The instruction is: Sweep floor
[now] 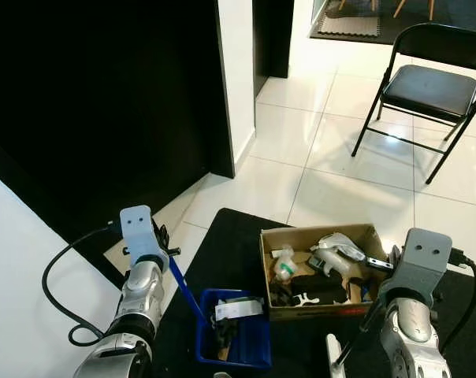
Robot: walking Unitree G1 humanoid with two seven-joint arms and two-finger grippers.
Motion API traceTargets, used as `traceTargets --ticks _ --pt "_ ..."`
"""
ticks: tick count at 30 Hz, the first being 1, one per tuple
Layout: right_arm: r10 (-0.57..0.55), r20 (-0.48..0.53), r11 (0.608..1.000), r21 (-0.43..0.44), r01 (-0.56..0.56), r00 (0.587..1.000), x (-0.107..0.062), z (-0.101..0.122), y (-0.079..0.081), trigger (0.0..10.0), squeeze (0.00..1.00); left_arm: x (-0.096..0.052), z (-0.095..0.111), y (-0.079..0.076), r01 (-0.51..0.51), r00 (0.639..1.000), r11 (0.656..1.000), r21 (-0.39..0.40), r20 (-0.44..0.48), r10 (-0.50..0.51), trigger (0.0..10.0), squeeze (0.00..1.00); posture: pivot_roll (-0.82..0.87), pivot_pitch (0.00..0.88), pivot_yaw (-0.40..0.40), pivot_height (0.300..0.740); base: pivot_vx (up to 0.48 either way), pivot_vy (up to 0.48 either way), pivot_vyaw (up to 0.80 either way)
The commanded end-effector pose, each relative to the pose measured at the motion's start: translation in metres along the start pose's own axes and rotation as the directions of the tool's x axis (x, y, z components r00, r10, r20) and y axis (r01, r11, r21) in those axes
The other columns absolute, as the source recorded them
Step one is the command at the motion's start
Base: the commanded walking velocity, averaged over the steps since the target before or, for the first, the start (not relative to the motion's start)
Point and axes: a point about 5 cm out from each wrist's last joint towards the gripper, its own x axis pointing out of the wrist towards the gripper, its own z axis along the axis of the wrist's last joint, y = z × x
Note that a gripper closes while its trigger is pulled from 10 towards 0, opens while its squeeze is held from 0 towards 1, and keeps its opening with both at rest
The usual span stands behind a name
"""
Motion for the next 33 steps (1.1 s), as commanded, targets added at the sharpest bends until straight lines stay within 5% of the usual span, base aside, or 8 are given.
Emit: traceTargets --ticks 1,5,6,8,9,15,17,33 --pt "0.006 0.030 1.000 -0.001 -0.006 1.000 -0.001 0.006 0.000 10.0 0.00 -0.005 -0.007 0.010 0.010 1.000 0.999 0.049 -0.021 -0.009 10.0 0.00 -0.11 0.167 0.053 0.740 0.000 0.000 0.00" --pt "0.007 0.029 1.000 0.002 -0.007 1.000 -0.001 0.005 0.000 10.0 0.00 -0.006 -0.009 0.011 0.018 0.999 0.998 0.057 -0.027 -0.016 10.0 0.06 -0.09 0.167 0.053 0.740 0.000 0.000 0.00" --pt "0.008 0.028 1.000 0.003 -0.008 1.000 -0.001 0.005 0.000 10.0 0.00 -0.007 -0.011 0.011 0.023 0.999 0.997 0.067 -0.033 -0.021 10.0 0.61 -0.09 0.166 0.054 0.740 0.000 0.000 0.00" --pt "0.008 0.028 1.000 0.003 -0.008 1.000 -0.001 0.005 0.001 10.0 0.00 -0.007 -0.011 0.011 0.023 0.999 0.997 0.073 -0.035 -0.021 10.0 0.61 -0.09 0.166 0.054 0.740 0.000 0.000 0.00" --pt "0.009 0.028 1.000 0.003 -0.009 1.000 0.000 0.005 0.001 10.0 0.00 -0.007 -0.012 0.011 0.022 0.999 0.997 0.070 -0.041 -0.019 10.0 1.00 -0.09 0.166 0.055 0.740 0.000 0.000 0.00" --pt "0.009 0.028 1.000 0.004 -0.009 1.000 0.000 0.005 0.001 10.0 0.00 -0.008 -0.014 0.012 0.018 0.998 0.997 0.079 -0.054 -0.013 10.0 1.00 -0.09 0.165 0.055 0.740 0.000 0.000 0.00" --pt "0.008 0.028 1.000 0.005 -0.008 1.000 0.000 0.005 0.001 10.0 0.00 -0.006 -0.012 0.013 0.013 0.998 0.996 0.086 -0.058 -0.008 10.0 0.00 -0.09 0.165 0.055 0.740 0.000 0.000 0.00" --pt "-0.011 0.025 1.000 0.003 0.011 1.000 -0.002 0.003 -0.005 10.0 0.00 -0.008 0.003 0.049 0.194 0.966 0.958 0.211 -0.211 -0.149 10.0 0.00 -0.07 0.163 0.076 0.740 0.000 0.000 0.00"
